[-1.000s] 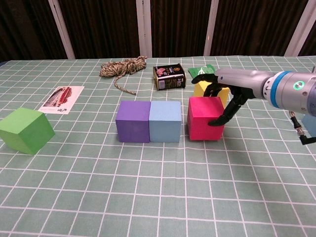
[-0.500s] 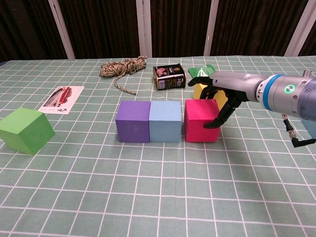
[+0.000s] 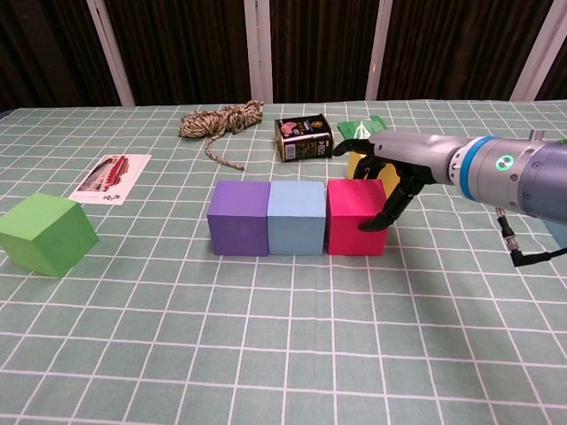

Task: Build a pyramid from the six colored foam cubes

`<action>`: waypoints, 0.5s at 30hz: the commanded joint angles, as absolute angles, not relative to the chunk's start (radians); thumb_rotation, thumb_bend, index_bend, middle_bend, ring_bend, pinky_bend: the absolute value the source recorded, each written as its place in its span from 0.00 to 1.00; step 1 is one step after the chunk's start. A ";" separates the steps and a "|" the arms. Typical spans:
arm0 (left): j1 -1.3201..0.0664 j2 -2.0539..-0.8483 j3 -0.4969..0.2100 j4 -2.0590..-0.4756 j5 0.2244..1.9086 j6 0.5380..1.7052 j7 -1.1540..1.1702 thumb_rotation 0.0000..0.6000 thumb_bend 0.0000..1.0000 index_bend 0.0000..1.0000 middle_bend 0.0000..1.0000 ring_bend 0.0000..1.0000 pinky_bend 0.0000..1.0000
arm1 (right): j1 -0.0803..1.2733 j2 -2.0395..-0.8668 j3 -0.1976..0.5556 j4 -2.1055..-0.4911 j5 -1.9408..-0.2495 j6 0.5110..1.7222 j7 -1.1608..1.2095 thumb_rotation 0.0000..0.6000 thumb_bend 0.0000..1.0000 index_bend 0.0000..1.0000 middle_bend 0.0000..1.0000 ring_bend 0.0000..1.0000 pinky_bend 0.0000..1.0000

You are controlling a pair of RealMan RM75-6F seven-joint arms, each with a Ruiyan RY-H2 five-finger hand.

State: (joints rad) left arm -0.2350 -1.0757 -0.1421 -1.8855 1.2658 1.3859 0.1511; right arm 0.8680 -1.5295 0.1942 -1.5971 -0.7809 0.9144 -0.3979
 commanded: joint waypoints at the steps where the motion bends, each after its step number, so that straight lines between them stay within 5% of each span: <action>1: -0.235 -1.076 -0.143 -1.885 1.265 1.385 0.150 1.00 0.10 0.00 0.02 0.00 0.00 | 0.870 -1.534 0.194 -1.594 -0.779 0.915 -0.400 1.00 0.27 0.00 0.39 0.27 0.00; 15: -0.236 -1.077 -0.144 -1.878 1.258 1.378 0.147 1.00 0.10 0.00 0.02 0.00 0.00 | 0.879 -1.551 0.194 -1.583 -0.759 0.917 -0.409 1.00 0.27 0.00 0.39 0.27 0.00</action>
State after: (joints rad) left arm -0.2358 -1.0772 -0.1440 -1.8784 1.2584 1.3784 0.1470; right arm 0.8789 -1.5511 0.1942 -1.5826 -0.7594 0.9171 -0.4083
